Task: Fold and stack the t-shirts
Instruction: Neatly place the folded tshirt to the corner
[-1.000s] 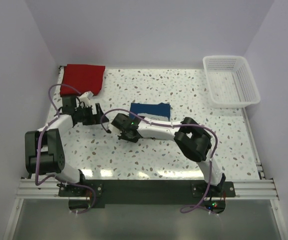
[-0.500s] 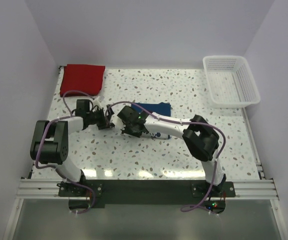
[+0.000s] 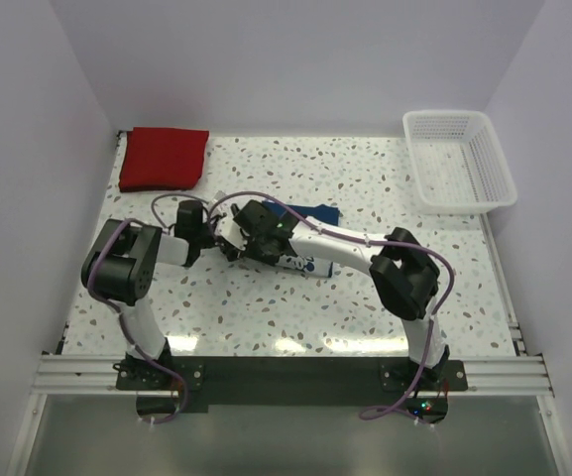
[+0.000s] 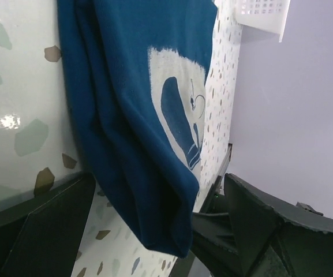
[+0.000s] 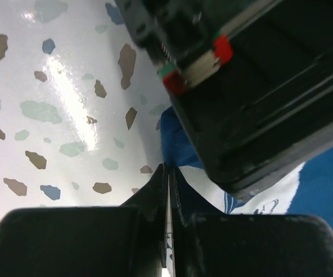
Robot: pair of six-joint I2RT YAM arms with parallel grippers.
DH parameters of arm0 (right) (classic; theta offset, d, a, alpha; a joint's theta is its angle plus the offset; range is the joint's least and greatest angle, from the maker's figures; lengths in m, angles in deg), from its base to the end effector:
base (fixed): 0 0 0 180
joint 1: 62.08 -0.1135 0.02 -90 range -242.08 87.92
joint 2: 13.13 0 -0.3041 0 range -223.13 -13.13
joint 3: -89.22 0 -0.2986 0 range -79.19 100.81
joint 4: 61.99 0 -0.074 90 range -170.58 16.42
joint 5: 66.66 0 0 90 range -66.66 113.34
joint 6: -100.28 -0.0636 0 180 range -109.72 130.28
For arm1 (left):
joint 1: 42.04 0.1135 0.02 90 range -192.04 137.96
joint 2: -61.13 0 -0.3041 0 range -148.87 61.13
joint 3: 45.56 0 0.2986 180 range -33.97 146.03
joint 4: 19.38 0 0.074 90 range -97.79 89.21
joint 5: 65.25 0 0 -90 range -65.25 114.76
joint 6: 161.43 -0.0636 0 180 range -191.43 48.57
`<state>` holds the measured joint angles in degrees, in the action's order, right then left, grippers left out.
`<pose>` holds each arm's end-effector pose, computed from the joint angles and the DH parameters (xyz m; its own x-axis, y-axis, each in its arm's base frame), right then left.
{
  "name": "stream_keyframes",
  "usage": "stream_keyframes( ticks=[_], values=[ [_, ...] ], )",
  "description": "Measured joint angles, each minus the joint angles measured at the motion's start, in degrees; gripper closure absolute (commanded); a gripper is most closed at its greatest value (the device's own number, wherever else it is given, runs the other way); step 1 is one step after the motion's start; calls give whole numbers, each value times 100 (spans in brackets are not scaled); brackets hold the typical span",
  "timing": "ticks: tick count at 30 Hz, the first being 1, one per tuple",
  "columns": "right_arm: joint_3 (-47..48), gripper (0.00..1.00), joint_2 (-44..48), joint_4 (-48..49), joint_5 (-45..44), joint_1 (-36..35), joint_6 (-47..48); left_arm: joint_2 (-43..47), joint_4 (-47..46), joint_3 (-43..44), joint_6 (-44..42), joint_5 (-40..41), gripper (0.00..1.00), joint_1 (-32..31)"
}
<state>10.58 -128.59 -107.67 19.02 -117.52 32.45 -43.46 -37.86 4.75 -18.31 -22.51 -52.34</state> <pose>0.2930 0.4169 0.1966 -0.1522 -0.8842 -0.4415 -0.9255 0.2842 -0.2502 0.3517 -0.1114 0.0968 -0.9113 -0.3862 -0.1431 -0.0358 0.4205 -0.9066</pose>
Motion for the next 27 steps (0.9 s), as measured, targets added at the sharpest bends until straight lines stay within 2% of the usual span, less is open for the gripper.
stream_keyframes(
  ticks=[8, 9, 10, 12, 13, 15, 16, 18, 19, 21, 22, 25, 27],
  values=[
    [243, 100, 0, -26, 83, 2, -26, -402, -476, 188, 715, -39, 1, -149],
    [254, 100, 0, -31, 85, 2, -31, -435, -476, 225, 748, -39, 5, -155],
    [267, 100, 0, -39, 87, 2, -39, -468, -466, 271, 765, -37, 18, -162],
    [293, 100, 0, -59, 90, 2, -61, -549, -363, 380, 743, 33, 33, -179],
    [306, 100, 0, -68, 90, 2, -72, -629, -278, 463, 732, 63, 48, -184],
    [326, 100, 0, -72, 98, 2, -114, -802, -76, 638, 647, 133, 56, -186],
    [343, 100, 0, -81, 105, 2, -138, -883, 48, 728, 601, 144, 64, -186],
    [378, 100, 0, -90, 105, 7, -179, -984, 348, 911, 474, 151, 72, -188],
    [398, 100, 0, -87, 105, 9, -199, -1010, 505, 1005, 409, 153, 83, -190],
    [420, 100, 0, -85, 103, 31, -245, -1016, 787, 1165, 212, 155, 95, -201],
    [426, 100, 0, -85, 98, 42, -273, -1016, 946, 1261, 101, 164, 100, -212],
    [437, 98, 0, -96, 85, 79, -369, -1016, 1602, 1628, -389, 271, 100, -256],
    [485, 87, 0, -146, 101, 164, -525, -1016, 2103, 1917, -822, 400, 100, -299]
  ],
)
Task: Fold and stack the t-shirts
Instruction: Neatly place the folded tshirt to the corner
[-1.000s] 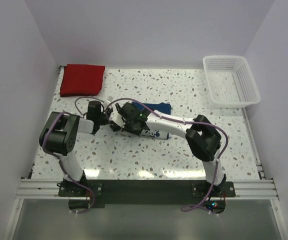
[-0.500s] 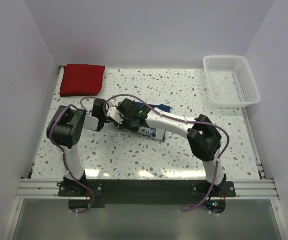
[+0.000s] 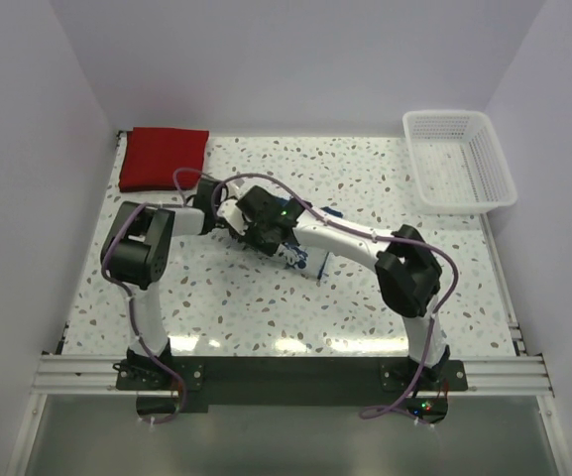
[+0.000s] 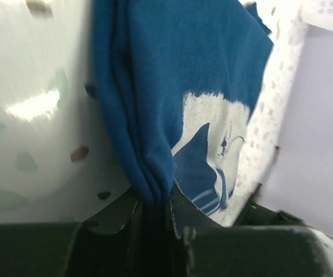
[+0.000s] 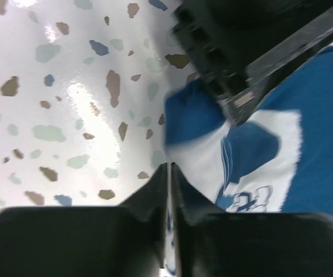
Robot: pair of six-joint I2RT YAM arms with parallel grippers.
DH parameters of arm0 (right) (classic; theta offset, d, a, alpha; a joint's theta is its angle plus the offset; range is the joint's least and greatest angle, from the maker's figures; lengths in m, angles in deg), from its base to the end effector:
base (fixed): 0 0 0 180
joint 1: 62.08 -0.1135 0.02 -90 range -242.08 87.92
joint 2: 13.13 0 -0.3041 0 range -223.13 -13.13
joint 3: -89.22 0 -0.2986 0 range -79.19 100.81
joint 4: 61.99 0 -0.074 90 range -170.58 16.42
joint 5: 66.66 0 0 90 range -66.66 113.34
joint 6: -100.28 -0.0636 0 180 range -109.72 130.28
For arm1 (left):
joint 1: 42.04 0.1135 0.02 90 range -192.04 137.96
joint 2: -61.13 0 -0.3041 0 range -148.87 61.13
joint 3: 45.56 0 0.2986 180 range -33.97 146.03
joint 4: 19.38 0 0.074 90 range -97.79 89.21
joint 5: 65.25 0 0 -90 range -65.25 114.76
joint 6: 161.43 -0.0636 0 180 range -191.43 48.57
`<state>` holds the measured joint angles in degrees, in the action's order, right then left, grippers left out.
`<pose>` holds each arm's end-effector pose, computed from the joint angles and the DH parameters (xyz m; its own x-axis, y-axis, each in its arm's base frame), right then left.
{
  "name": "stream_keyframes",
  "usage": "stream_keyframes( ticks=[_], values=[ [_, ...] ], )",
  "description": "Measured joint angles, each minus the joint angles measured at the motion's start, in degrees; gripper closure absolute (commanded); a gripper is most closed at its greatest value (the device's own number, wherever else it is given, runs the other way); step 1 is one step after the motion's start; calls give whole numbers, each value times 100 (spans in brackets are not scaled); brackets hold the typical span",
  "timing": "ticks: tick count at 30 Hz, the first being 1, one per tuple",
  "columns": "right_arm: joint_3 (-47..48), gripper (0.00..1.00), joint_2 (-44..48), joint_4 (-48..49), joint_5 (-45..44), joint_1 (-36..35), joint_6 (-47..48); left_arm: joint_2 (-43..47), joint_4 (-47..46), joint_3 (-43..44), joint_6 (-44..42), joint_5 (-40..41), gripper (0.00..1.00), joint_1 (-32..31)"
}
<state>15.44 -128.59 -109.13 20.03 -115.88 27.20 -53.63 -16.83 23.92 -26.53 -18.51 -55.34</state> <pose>0.3110 0.4187 0.2256 -0.2416 -0.8220 -0.5157 -0.8958 0.3932 -0.2071 0.4165 -0.1432 0.0883 -0.9452 -0.3048 -0.1170 -0.0733 0.5474 -0.8337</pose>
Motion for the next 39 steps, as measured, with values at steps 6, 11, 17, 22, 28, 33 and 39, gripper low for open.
stream_keyframes(
  ticks=[6, 11, 17, 22, 28, 33, 39],
  values=[
    [61, 35, 398, -356, 640, 820, -625, -101, 1528, 1528, -1589, 1169, 100, -74],
    [52, 16, 1027, -498, 896, 1974, -863, -632, 2452, 3403, -2774, 2083, 100, -70],
    [-186, 11, 1596, -584, 916, 2531, -911, -1178, 3167, 5082, -4138, 2909, 100, -66],
    [-374, 11, 1622, -669, 1051, 2457, -911, -1368, 3486, 5930, -5086, 3685, 100, -59],
    [-402, 11, 1622, -732, 1156, 2450, -907, -1403, 3554, 6332, -5803, 4028, 100, 151],
    [-417, 11, 1622, -734, 1191, 2452, -907, -1403, 3644, 6363, -6151, 4083, 100, 487],
    [-422, 11, 1622, -739, 1193, 2452, -905, -1366, 3788, 6332, -6474, 4122, 100, 706]
  ],
)
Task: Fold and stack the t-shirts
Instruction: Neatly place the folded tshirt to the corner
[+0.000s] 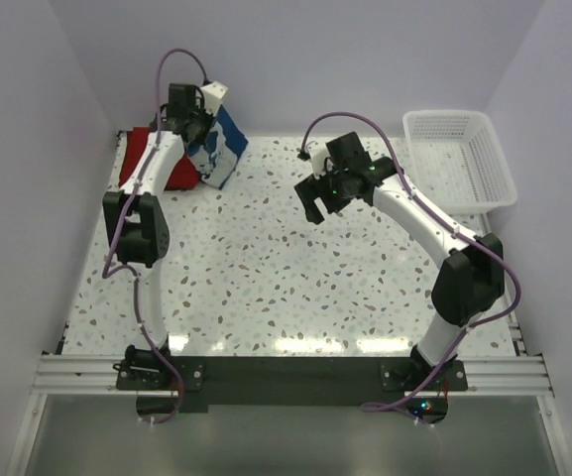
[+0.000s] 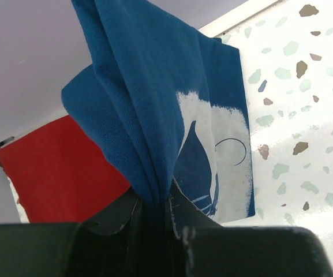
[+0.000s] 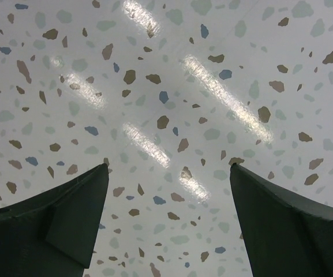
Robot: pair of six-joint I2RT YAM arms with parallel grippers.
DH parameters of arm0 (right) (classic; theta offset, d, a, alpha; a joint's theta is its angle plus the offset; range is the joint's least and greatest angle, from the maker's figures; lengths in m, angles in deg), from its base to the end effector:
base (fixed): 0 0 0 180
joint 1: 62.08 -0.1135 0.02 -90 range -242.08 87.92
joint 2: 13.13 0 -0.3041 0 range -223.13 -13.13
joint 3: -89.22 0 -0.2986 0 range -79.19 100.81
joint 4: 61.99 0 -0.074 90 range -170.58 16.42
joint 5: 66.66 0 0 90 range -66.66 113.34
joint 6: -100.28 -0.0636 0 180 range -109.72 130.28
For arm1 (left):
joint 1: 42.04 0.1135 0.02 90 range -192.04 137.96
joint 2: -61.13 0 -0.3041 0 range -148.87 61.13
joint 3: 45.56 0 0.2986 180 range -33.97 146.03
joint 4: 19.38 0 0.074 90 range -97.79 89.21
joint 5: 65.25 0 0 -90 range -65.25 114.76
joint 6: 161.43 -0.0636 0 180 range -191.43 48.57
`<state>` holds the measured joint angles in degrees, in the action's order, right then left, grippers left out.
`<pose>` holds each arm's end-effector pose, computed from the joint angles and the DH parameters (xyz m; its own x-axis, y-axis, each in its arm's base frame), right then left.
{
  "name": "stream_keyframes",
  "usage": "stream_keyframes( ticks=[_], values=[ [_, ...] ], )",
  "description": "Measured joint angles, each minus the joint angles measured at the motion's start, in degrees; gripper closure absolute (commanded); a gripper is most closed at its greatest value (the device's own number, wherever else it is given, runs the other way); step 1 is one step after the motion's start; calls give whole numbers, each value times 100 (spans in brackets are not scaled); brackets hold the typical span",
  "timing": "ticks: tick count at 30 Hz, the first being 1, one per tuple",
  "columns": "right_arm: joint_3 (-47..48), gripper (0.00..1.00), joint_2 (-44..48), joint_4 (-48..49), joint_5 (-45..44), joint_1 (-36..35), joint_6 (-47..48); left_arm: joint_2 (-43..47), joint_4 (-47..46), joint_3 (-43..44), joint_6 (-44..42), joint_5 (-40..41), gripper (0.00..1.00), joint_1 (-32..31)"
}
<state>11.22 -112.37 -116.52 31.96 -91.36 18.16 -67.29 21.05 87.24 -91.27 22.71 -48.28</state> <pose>0.3894 0.2293 0.3205 -0.6013 -0.4926 -0.6291 -0.6531 0.7566 0.0318 0.6140 -0.0694 0.2936 -0.5037 0.3963 -0.7676 0.3276 0.9098 0.2547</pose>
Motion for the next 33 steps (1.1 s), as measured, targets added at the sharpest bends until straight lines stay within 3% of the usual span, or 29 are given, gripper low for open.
stream_keyframes(
  ticks=[33],
  values=[
    [28, 11, -264, -151, 103, 0, -2, 756, 625, -7, -232, -466, 100, 363]
  ],
)
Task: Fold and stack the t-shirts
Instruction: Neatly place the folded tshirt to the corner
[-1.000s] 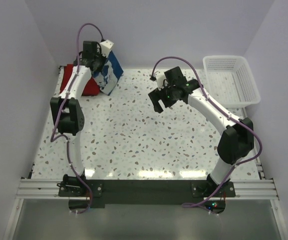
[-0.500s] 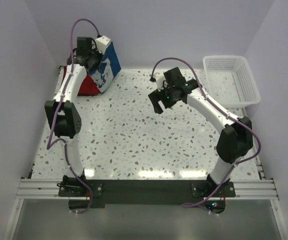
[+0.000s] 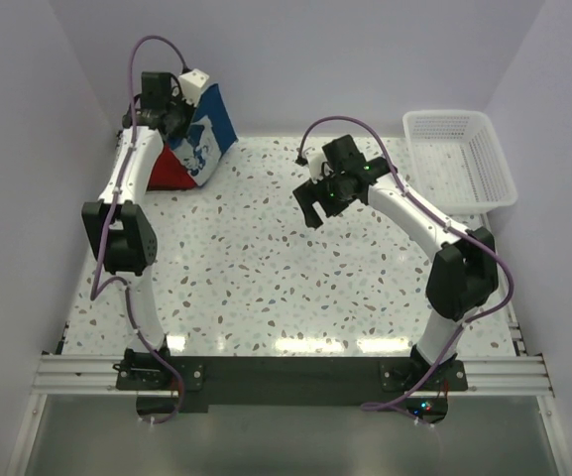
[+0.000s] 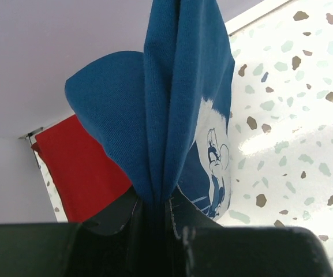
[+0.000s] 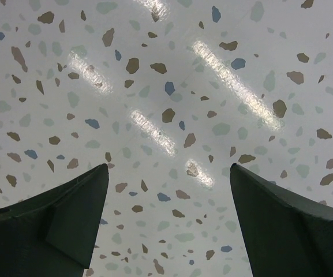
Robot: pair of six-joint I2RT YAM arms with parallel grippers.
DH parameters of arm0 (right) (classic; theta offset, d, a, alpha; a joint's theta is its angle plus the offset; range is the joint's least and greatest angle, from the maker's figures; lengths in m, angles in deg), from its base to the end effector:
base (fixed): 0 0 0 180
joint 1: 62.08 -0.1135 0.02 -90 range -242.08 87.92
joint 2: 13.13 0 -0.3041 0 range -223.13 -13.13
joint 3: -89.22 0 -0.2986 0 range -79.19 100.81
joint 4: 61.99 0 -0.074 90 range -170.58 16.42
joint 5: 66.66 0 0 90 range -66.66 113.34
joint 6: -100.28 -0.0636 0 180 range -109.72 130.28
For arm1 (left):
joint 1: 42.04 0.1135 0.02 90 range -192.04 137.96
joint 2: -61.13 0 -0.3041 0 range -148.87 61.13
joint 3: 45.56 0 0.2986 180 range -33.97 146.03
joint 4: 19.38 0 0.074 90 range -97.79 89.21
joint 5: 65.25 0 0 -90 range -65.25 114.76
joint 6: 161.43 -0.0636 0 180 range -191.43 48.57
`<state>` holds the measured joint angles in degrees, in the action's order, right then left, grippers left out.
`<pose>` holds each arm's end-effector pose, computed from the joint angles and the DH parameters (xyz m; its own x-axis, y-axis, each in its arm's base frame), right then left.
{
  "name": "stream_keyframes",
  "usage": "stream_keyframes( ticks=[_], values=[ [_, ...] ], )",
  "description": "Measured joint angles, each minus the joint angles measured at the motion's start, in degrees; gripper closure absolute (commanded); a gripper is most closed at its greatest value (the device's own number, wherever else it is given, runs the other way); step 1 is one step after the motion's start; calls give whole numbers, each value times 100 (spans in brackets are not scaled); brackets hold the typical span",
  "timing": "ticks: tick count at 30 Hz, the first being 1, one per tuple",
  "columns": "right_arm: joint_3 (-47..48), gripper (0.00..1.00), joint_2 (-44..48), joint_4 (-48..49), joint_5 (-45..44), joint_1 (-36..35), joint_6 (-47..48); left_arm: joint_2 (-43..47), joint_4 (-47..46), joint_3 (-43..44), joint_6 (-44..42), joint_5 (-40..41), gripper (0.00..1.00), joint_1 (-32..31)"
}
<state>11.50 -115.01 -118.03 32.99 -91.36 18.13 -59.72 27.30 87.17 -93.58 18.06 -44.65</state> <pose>0.3946 0.2335 0.3003 -0.6362 -0.5111 -0.5780 -0.6577 0.7509 0.0600 0.5798 -0.0338 0.3578 -0.4750 0.3965 -0.7856 0.3454 0.9051 0.2480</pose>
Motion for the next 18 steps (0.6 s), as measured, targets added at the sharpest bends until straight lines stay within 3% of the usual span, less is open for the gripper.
stream_keyframes(
  ticks=[9, 18],
  values=[
    [66, 11, -90, -87, 37, 0, 0, -72, -197, -2, -166, -98, 100, 446],
    [133, 11, -299, -210, 37, 0, 2, -933, -774, -70, -278, -229, 100, 1298]
  ],
)
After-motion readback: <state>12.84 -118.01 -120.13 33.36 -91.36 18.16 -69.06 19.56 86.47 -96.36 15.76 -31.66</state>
